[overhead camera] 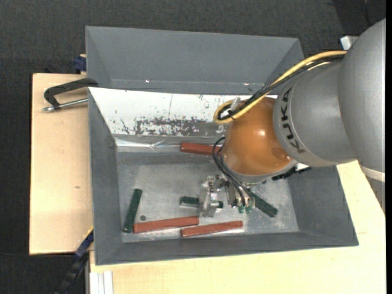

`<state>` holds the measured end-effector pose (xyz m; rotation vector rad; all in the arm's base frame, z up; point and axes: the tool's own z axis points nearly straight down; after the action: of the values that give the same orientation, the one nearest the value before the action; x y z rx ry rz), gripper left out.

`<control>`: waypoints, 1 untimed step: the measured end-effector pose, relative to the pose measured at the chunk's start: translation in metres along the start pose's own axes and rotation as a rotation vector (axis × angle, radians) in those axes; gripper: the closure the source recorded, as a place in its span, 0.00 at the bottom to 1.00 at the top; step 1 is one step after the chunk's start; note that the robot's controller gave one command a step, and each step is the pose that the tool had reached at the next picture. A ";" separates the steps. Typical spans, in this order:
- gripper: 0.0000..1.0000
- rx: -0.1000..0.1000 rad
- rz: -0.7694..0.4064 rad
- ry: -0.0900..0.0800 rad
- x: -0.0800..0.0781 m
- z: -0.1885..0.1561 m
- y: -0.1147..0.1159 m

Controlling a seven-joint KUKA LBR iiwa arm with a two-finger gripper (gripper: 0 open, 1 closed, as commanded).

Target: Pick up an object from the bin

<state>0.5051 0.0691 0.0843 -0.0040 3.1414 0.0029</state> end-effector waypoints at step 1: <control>1.00 0.002 -0.040 0.003 0.003 -0.048 0.018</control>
Offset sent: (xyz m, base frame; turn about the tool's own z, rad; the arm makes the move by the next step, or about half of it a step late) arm 0.0215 0.0111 0.1565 -0.0574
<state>0.5021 0.0872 0.1323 -0.0674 3.1435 0.0004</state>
